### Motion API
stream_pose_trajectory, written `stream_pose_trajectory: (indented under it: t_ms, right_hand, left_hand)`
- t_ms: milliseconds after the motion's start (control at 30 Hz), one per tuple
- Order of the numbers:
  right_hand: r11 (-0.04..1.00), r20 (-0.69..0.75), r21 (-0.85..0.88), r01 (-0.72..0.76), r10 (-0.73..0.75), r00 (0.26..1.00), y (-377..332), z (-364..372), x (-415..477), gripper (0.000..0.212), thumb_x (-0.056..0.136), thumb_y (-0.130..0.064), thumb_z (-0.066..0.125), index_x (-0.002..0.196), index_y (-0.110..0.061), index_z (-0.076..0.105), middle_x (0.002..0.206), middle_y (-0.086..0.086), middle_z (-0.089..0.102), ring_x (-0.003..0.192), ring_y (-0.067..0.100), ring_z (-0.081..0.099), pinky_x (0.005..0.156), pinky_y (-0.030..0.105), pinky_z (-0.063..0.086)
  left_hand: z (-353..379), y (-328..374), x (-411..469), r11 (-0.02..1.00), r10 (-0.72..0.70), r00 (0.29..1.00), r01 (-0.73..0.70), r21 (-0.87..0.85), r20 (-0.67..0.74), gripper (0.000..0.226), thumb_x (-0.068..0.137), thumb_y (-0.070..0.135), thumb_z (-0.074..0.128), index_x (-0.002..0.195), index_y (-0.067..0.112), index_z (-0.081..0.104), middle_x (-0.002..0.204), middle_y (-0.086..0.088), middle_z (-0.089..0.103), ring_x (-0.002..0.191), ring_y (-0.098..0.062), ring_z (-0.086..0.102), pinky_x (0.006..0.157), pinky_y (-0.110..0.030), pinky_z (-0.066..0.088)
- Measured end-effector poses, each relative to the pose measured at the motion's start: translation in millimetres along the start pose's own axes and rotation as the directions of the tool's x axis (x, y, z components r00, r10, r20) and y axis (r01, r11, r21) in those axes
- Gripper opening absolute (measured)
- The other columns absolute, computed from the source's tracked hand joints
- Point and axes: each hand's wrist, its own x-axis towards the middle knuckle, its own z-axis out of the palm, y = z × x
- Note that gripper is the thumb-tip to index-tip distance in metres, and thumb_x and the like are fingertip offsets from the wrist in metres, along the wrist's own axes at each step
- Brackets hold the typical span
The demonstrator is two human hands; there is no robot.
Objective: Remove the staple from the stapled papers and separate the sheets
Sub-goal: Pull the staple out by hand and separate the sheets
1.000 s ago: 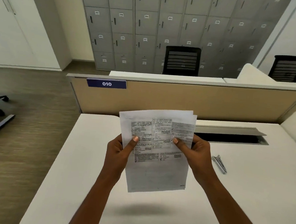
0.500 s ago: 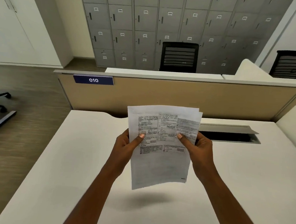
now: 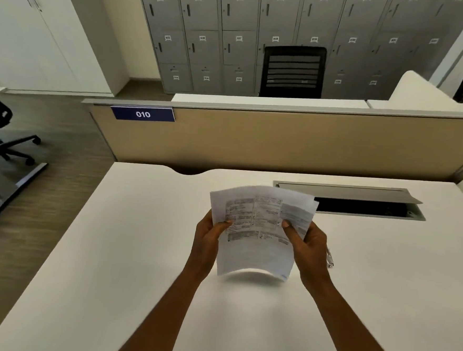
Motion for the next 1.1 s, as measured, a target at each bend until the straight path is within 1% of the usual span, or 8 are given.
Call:
stream_pose_trajectory:
  t_ms: [200, 367, 500, 600, 733, 800, 933, 1100]
  right_hand:
    - [0.995, 0.023, -0.099, -0.012, 0.015, 1.000, 24.7, -2.9, -1.0, 0.038, 0.090, 0.007, 0.065, 0.118, -0.018, 0.068, 0.111, -0.001, 0.075, 0.104, 0.014, 0.071, 0.081, 0.025, 0.060]
    - [0.987, 0.038, -0.162, -0.018, 0.024, 0.999, 25.7, -0.5, 2.0, 0.043, 0.089, 0.005, 0.067, 0.115, -0.030, 0.067, 0.111, -0.006, 0.074, 0.105, 0.011, 0.070, 0.083, 0.024, 0.060]
    - [0.990, 0.019, -0.140, -0.011, 0.014, 1.000, 21.1, 5.6, 1.7, 0.039, 0.088, 0.003, 0.071, 0.112, -0.028, 0.070, 0.105, -0.009, 0.077, 0.101, 0.010, 0.072, 0.080, 0.023, 0.059]
    - [0.992, -0.015, -0.126, -0.027, 0.025, 1.000, 21.4, 7.3, 2.1, 0.038, 0.087, 0.000, 0.073, 0.111, -0.028, 0.070, 0.105, -0.009, 0.077, 0.100, 0.008, 0.072, 0.080, 0.023, 0.059]
    - [0.983, -0.012, -0.155, -0.097, 0.096, 0.995, 30.1, 8.1, 2.9, 0.046, 0.085, 0.011, 0.064, 0.111, -0.026, 0.068, 0.107, -0.004, 0.076, 0.103, 0.015, 0.071, 0.084, 0.030, 0.059]
    - [0.982, -0.019, -0.158, -0.104, 0.102, 0.995, 28.7, 10.5, 4.7, 0.047, 0.084, 0.014, 0.060, 0.109, -0.024, 0.069, 0.105, -0.003, 0.075, 0.102, 0.016, 0.070, 0.079, 0.026, 0.058]
    - [0.989, -0.051, -0.141, -0.052, 0.045, 0.998, 20.8, 14.6, 7.9, 0.044, 0.084, 0.014, 0.060, 0.114, -0.019, 0.065, 0.106, -0.004, 0.073, 0.097, 0.006, 0.070, 0.072, 0.019, 0.058]
    - [0.992, -0.105, -0.087, -0.089, 0.080, 0.991, 36.8, 17.2, 4.5, 0.047, 0.081, 0.014, 0.058, 0.121, -0.010, 0.062, 0.111, 0.006, 0.071, 0.104, 0.019, 0.068, 0.077, 0.025, 0.057]
  left_hand:
    - [-13.3, -27.0, 12.8, 0.998, -0.006, 1.000, 0.005, 0.068, 0.011, 0.046, 0.079, 0.015, 0.063, 0.124, 0.008, 0.065, 0.114, -0.009, 0.074, 0.103, -0.022, 0.072, 0.079, -0.029, 0.060]
    - [-23.2, -29.4, 24.1, 0.996, -0.046, 0.996, 0.040, 0.081, 0.074, 0.031, 0.094, 0.001, 0.063, 0.125, 0.008, 0.066, 0.115, -0.008, 0.075, 0.104, -0.021, 0.072, 0.079, -0.027, 0.060]
    - [-19.2, -28.5, 26.9, 0.994, -0.083, 0.995, 0.078, 0.078, 0.062, 0.025, 0.094, 0.008, 0.065, 0.118, 0.011, 0.071, 0.110, -0.007, 0.077, 0.101, -0.023, 0.074, 0.080, -0.031, 0.061]
    - [-20.0, -26.4, 28.6, 0.995, -0.064, 0.997, 0.061, 0.083, 0.035, 0.024, 0.095, 0.002, 0.061, 0.115, 0.010, 0.072, 0.107, -0.007, 0.077, 0.096, -0.020, 0.074, 0.075, -0.027, 0.059]
    - [-19.8, -31.1, 28.5, 0.992, -0.072, 0.997, 0.068, 0.105, 0.035, 0.027, 0.092, 0.003, 0.064, 0.115, 0.012, 0.072, 0.110, -0.006, 0.076, 0.103, -0.024, 0.072, 0.082, -0.033, 0.061]
    - [-17.4, -29.8, 28.0, 0.993, -0.066, 0.998, 0.063, 0.104, 0.022, 0.027, 0.087, 0.011, 0.066, 0.113, 0.013, 0.073, 0.107, -0.006, 0.077, 0.102, -0.026, 0.073, 0.084, -0.037, 0.062]
    - [-16.3, -25.9, 29.0, 0.996, -0.015, 1.000, 0.016, 0.090, -0.015, 0.037, 0.078, 0.020, 0.061, 0.111, 0.008, 0.074, 0.102, -0.008, 0.077, 0.094, -0.023, 0.074, 0.080, -0.037, 0.064]
    - [-13.0, -36.8, 26.3, 0.996, -0.053, 0.998, 0.056, 0.076, -0.038, 0.023, 0.093, 0.002, 0.062, 0.111, 0.009, 0.074, 0.101, -0.005, 0.077, 0.095, -0.023, 0.072, 0.080, -0.033, 0.060]
